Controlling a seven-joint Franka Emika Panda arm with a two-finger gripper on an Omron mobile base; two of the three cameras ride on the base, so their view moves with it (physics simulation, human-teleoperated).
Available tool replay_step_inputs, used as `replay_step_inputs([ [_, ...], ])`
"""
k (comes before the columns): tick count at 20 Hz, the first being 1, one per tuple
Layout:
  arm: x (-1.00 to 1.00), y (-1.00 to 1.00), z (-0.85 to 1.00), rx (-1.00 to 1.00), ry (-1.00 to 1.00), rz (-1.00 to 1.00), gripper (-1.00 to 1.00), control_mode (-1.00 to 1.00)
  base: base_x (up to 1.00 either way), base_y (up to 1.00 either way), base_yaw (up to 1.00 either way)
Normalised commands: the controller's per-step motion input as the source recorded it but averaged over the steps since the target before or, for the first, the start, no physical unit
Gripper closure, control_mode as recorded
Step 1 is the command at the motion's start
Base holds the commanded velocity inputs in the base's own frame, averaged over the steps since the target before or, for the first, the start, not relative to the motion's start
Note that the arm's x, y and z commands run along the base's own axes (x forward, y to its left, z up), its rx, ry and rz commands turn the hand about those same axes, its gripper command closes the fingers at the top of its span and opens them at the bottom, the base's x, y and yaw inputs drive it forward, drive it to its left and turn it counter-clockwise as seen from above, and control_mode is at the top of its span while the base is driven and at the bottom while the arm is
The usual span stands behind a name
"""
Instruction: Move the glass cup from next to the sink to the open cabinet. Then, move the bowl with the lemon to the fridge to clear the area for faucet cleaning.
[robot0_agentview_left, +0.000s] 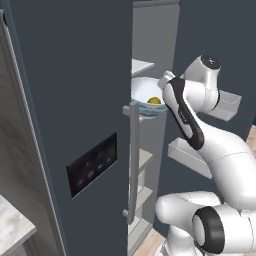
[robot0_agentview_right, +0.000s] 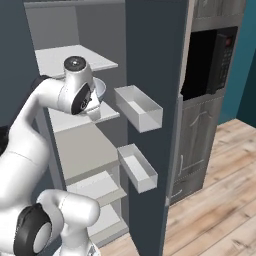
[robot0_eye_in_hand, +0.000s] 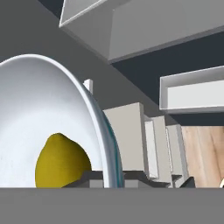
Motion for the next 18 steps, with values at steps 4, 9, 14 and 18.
replay_step_inputs([
  [4, 0.38, 0.0, -0.17, 0.0, 0.0, 0.0, 1.0, -1.0, 0.0, 0.0, 0.0],
  [9, 0.78, 0.0, 0.0, 0.0, 0.0, 0.0, 1.0, -1.0, 0.0, 0.0, 0.0],
  [14, 0.78, 0.0, -0.04, 0.0, 0.12, 0.0, 1.0, -1.0, 0.0, 0.0, 0.0],
  [18, 0.08, 0.0, -0.51, -0.01, 0.14, 0.0, 1.0, -1.0, 0.0, 0.0, 0.0],
])
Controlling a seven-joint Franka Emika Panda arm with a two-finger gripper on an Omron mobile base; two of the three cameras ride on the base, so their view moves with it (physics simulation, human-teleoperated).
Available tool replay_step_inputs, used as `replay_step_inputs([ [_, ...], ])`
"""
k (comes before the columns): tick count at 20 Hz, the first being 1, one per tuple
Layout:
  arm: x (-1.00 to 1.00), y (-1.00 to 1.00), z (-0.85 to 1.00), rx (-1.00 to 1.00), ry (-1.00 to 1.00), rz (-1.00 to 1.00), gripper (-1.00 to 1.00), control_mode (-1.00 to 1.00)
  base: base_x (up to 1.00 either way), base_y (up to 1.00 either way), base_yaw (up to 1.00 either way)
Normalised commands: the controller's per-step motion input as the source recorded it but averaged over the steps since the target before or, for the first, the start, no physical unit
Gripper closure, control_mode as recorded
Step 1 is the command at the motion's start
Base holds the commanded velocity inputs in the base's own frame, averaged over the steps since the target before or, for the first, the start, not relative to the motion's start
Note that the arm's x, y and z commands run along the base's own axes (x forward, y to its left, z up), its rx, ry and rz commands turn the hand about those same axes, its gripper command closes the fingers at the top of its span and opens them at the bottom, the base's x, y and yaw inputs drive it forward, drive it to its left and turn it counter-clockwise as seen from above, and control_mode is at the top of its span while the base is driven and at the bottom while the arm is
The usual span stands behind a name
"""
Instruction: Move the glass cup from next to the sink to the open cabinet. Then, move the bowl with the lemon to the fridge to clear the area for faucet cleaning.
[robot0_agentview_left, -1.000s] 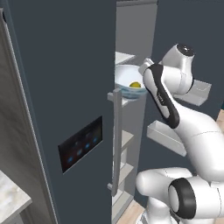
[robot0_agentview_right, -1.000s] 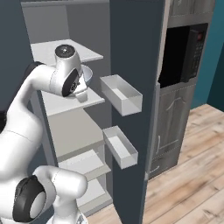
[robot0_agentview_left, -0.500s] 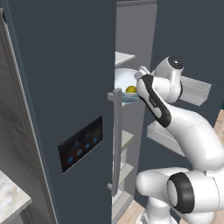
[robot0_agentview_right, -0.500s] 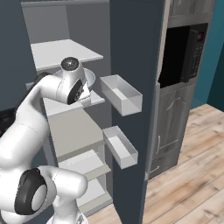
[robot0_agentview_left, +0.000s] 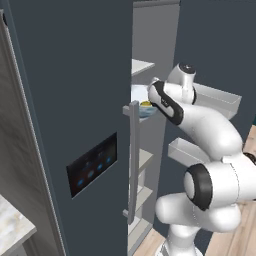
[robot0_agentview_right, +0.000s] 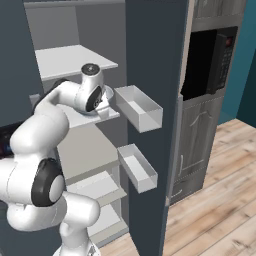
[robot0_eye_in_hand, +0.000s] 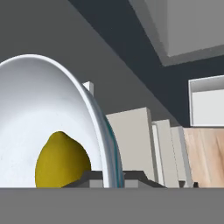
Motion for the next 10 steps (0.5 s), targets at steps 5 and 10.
replay_step_inputs([
  [5, 0.37, 0.05, -0.12, 0.0, 0.02, 0.0, 1.0, -1.0, 0.0, 0.0, 0.0],
  [10, 0.35, 0.22, -0.25, 0.0, 0.0, 0.0, 1.0, -1.0, 0.0, 0.0, 0.0],
])
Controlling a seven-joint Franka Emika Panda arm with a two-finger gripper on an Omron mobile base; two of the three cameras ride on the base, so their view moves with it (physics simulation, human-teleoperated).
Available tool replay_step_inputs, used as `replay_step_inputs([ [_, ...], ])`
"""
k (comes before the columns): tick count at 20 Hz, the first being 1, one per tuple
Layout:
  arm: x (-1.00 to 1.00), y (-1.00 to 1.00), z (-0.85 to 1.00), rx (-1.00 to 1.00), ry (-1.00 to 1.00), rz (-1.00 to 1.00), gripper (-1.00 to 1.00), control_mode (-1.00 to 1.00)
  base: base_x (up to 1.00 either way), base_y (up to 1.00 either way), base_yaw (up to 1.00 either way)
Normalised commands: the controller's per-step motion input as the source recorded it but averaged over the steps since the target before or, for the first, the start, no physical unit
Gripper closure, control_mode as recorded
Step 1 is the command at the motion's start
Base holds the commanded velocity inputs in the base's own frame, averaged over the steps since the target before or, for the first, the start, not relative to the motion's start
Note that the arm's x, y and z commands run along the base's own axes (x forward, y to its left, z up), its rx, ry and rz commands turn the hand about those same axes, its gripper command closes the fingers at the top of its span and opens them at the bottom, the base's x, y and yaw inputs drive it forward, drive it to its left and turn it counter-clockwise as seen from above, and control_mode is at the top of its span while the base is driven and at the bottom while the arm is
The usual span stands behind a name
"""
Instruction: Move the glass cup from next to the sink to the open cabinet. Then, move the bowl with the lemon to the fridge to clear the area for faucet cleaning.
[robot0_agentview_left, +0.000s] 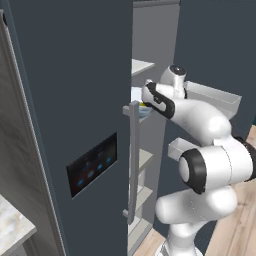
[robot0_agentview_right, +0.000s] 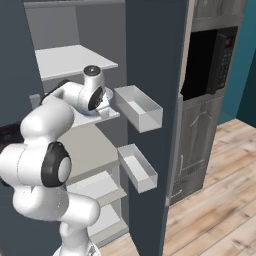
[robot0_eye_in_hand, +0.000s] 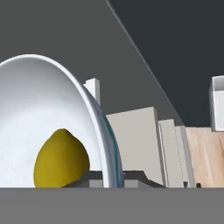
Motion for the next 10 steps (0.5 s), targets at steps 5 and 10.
replay_step_inputs([
  [5, 0.43, 0.3, -0.13, 0.0, 0.0, 0.0, 1.0, -1.0, 0.0, 0.0, 0.0],
  [10, 0.44, 0.33, -0.13, 0.0, 0.0, 0.0, 1.0, -1.0, 0.0, 0.0, 0.0],
])
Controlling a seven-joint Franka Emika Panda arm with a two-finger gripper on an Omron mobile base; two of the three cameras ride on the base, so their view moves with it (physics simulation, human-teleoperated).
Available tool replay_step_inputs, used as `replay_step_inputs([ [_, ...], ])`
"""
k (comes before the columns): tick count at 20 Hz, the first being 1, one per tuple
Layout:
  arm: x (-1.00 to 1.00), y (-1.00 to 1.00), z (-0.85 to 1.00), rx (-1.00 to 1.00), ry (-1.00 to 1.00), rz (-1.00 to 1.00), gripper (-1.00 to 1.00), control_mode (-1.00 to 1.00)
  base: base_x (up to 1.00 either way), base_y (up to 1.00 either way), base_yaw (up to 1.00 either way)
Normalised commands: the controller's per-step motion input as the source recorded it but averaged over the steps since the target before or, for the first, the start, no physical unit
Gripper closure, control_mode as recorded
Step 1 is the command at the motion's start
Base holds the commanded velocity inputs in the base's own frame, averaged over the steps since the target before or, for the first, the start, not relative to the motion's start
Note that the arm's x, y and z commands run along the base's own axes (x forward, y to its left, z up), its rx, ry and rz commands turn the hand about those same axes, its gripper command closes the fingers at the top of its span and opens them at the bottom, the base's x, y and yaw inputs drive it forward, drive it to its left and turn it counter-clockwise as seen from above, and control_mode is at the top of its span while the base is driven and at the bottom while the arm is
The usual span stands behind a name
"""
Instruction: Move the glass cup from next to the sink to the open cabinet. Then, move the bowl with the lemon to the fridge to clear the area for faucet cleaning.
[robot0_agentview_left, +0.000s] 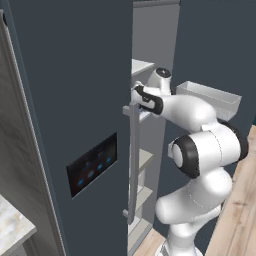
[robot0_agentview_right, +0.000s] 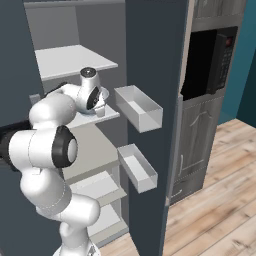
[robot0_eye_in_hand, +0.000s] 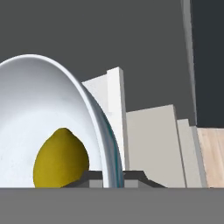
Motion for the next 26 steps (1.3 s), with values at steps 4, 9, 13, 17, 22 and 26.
replay_step_inputs([
  [4, 0.49, 0.33, -0.08, 0.0, 0.0, 0.0, -1.0, -1.0, 0.0, 0.0, 0.0],
  [9, 0.19, 0.13, -0.02, 0.04, 0.0, 0.0, -1.0, -1.0, 0.0, 0.0, 0.0],
  [13, -0.07, 0.0, 0.04, 0.0, -0.01, 0.0, -1.0, -1.0, 0.0, 0.0, 0.0],
  [17, -0.99, -0.45, 0.36, 0.04, -0.13, -0.02, -1.0, -1.0, 0.0, 0.0, 0.0],
  [22, -1.0, -0.68, 0.0, 0.07, -0.17, -0.05, -1.0, -1.0, 0.0, 0.0, 0.0],
  [26, -1.0, -0.46, -0.22, 0.0, -0.22, -0.06, -1.0, -1.0, 0.0, 0.0, 0.0],
])
